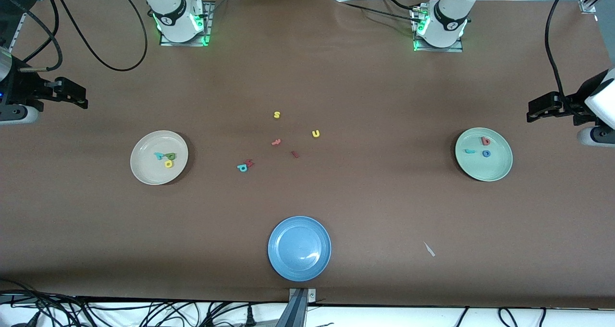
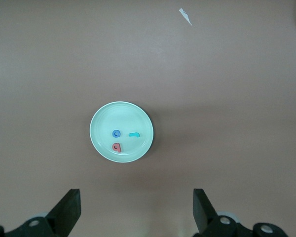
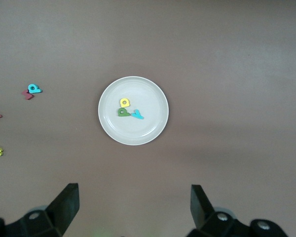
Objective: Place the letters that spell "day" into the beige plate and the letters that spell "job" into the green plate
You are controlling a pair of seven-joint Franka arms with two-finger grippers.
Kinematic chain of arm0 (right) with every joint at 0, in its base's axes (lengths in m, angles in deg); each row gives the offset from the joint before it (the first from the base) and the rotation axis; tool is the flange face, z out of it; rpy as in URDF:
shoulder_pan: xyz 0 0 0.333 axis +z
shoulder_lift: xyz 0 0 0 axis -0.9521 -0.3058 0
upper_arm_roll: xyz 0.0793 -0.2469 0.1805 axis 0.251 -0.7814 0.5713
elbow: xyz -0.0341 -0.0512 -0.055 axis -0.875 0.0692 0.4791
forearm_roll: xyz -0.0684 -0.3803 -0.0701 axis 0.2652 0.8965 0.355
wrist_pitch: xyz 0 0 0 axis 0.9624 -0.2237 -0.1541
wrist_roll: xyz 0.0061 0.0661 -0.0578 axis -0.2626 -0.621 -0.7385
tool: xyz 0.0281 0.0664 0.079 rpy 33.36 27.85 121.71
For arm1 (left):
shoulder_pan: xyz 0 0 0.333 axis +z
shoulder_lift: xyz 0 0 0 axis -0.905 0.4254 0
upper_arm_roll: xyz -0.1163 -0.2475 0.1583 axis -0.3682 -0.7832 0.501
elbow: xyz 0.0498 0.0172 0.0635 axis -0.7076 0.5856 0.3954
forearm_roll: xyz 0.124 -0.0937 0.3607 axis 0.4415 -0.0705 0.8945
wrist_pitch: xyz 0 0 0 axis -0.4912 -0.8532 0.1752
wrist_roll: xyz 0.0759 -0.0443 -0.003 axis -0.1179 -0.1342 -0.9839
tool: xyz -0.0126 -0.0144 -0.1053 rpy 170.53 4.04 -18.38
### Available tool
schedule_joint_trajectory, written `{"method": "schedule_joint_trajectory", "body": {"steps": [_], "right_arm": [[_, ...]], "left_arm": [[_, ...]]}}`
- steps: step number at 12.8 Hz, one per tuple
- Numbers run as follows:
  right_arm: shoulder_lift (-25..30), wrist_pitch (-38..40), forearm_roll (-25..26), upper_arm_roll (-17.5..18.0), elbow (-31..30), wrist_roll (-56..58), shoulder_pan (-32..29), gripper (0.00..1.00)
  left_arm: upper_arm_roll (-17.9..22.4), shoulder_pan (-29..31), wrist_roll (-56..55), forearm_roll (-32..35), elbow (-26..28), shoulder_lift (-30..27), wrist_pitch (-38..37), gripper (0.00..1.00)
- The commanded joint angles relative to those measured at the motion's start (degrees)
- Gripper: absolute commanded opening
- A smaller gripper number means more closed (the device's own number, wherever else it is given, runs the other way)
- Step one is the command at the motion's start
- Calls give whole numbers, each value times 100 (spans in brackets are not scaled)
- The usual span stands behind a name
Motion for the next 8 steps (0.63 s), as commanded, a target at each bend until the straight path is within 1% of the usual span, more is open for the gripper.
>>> {"method": "schedule_joint_trajectory", "body": {"steps": [1, 8], "right_arm": [[-56, 28, 48, -14, 144, 5, 8, 100], [-65, 28, 83, -14, 144, 40, -1, 100]], "left_arm": [[46, -19, 115, -130, 124, -153, -33, 100], [46, -19, 115, -139, 124, -153, -33, 100]]}}
